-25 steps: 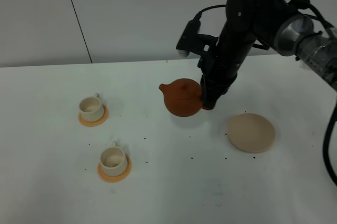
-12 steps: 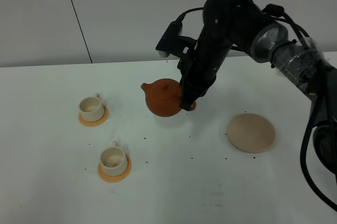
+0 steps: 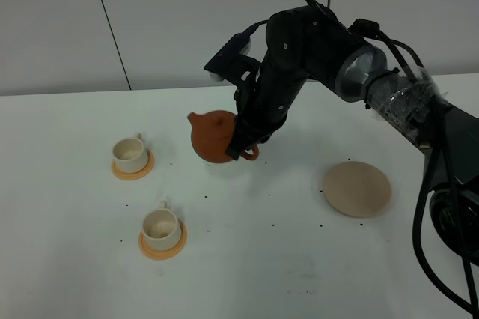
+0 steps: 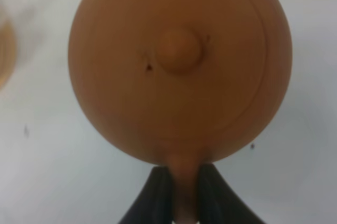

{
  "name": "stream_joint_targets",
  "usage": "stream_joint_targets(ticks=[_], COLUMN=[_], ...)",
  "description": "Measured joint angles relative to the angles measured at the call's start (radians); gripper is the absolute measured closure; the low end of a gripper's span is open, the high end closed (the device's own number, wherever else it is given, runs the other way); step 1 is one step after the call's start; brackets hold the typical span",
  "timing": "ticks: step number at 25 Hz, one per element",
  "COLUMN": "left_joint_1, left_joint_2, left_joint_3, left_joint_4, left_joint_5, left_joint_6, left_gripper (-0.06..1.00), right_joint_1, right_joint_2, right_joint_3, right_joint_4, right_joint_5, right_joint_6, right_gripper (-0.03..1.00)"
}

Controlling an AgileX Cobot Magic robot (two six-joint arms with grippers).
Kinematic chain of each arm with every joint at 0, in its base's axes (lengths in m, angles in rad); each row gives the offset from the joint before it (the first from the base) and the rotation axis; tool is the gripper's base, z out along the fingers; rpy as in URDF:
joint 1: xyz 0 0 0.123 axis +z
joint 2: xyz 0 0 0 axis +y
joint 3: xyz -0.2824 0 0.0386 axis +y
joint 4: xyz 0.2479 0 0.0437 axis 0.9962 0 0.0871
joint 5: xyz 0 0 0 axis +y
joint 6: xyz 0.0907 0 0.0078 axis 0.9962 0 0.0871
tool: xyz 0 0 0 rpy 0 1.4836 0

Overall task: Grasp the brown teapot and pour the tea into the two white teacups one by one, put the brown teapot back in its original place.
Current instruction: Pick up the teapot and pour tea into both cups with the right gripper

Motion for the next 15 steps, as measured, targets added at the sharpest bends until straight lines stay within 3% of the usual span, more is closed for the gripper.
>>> stream_joint_targets(ticks=[15], left_joint_1=[0.0], left_joint_2=[0.0], left_joint_3=[0.0], left_joint_4=[0.0], left_joint_5=[0.0], left_joint_6=[0.0], left_gripper=[0.72], right_joint_1=[0.069], right_joint_2=[0.011], right_joint_3=[0.0], right_joint_4=[-0.051], right_joint_5=[-0.183], right_joint_6=[0.126], right_gripper=[0.87])
